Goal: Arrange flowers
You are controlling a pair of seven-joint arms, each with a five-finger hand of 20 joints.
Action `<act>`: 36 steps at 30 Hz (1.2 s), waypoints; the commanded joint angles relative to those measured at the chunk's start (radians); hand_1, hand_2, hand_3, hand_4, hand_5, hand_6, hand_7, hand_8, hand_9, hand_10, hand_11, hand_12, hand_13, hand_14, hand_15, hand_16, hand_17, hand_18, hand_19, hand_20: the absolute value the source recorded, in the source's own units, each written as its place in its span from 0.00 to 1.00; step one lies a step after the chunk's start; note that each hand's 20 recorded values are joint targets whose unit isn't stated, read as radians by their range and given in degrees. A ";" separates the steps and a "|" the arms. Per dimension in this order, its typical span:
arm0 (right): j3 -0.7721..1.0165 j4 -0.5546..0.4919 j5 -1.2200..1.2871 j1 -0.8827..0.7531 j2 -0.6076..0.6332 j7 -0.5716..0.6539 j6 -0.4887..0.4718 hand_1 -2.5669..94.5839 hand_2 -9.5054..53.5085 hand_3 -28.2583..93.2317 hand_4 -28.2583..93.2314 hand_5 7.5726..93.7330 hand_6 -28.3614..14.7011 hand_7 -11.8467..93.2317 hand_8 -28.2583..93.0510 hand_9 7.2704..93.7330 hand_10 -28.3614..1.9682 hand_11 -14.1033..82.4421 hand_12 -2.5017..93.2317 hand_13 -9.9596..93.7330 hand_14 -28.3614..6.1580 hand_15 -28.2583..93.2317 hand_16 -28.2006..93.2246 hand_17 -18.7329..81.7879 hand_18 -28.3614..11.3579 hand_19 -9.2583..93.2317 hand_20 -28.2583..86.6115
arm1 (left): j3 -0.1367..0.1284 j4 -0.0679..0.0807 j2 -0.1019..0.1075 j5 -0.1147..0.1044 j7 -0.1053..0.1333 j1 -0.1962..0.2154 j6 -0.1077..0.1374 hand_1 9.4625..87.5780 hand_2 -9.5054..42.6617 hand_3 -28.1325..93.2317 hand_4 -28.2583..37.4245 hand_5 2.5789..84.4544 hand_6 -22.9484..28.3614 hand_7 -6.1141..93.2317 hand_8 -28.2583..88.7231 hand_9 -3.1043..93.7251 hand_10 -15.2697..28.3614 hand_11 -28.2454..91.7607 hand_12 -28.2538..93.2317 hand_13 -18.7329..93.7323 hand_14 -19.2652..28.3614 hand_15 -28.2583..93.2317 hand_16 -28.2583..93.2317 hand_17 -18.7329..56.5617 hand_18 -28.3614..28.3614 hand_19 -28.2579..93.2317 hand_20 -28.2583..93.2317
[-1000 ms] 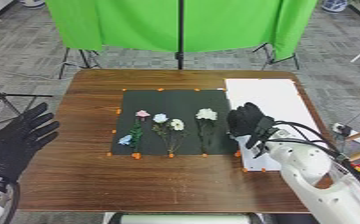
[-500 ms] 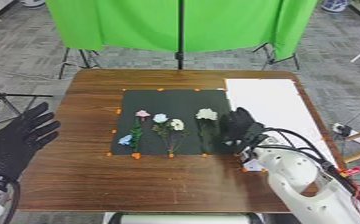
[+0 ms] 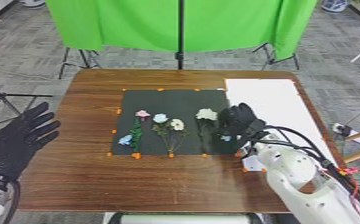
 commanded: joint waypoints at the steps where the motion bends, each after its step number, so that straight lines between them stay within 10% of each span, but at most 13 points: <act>1: 0.039 -0.066 0.070 -0.031 -0.021 0.013 -0.001 0.34 0.05 0.93 0.00 0.72 0.72 0.44 0.15 0.83 0.72 0.54 0.29 0.81 0.72 0.74 0.45 0.43 0.27 0.82 0.59 | 0.002 0.006 -0.005 0.001 -0.006 0.008 -0.007 0.20 0.15 0.82 0.00 0.31 0.50 0.30 0.13 0.25 0.60 0.48 0.32 0.30 0.68 0.59 0.19 0.10 0.84 0.60 0.28; 12: 0.189 -0.179 0.445 -0.080 -0.085 -0.025 -0.115 0.29 0.11 0.95 0.00 0.69 0.71 0.42 0.07 0.78 0.66 0.54 0.28 0.77 0.68 0.74 0.44 0.42 0.26 0.81 0.59 | 0.010 -0.004 -0.018 0.009 0.012 0.015 0.006 0.20 0.15 0.82 0.00 0.31 0.50 0.30 0.13 0.25 0.60 0.48 0.32 0.30 0.68 0.59 0.19 0.10 0.84 0.60 0.28; 22: 0.542 -0.310 0.979 -0.186 -0.318 0.126 -0.557 0.20 0.19 0.94 0.00 0.30 0.54 0.32 0.10 0.30 0.53 0.42 0.22 0.34 0.51 0.59 0.32 0.27 0.21 0.63 0.47 | 0.096 -0.011 -0.046 0.003 0.072 0.001 0.020 0.20 0.14 0.82 0.00 0.31 0.50 0.30 0.13 0.25 0.59 0.48 0.32 0.30 0.67 0.59 0.19 0.11 0.84 0.60 0.28; 30: 0.702 -0.327 1.300 -0.368 -0.489 0.152 -0.491 0.15 0.11 0.91 0.00 0.21 0.57 0.22 0.15 0.20 0.55 0.24 0.24 0.24 0.49 0.38 0.41 0.20 0.22 0.50 0.41 | 0.144 -0.001 -0.094 0.019 0.095 -0.039 0.013 0.19 0.14 0.82 0.00 0.29 0.50 0.30 0.13 0.23 0.58 0.47 0.32 0.28 0.66 0.56 0.19 0.10 0.86 0.60 0.27; 34: 0.732 -0.349 1.281 -0.427 -0.488 0.117 -0.452 0.15 0.08 0.91 0.00 0.25 0.56 0.22 0.15 0.22 0.56 0.23 0.25 0.25 0.50 0.33 0.47 0.18 0.21 0.49 0.42 | 0.153 0.030 -0.134 0.053 0.081 -0.097 -0.031 0.18 0.12 0.81 0.00 0.28 0.49 0.29 0.13 0.21 0.57 0.45 0.33 0.26 0.65 0.52 0.20 0.08 0.86 0.58 0.27; 36: 0.722 -0.344 1.282 -0.430 -0.488 0.117 -0.433 0.14 0.06 0.91 0.00 0.29 0.51 0.22 0.15 0.24 0.55 0.24 0.25 0.26 0.51 0.32 0.48 0.19 0.21 0.49 0.42 | 0.144 0.032 -0.148 0.113 0.055 -0.114 -0.041 0.18 0.12 0.80 0.00 0.28 0.49 0.29 0.13 0.21 0.56 0.44 0.33 0.26 0.64 0.50 0.20 0.07 0.86 0.57 0.27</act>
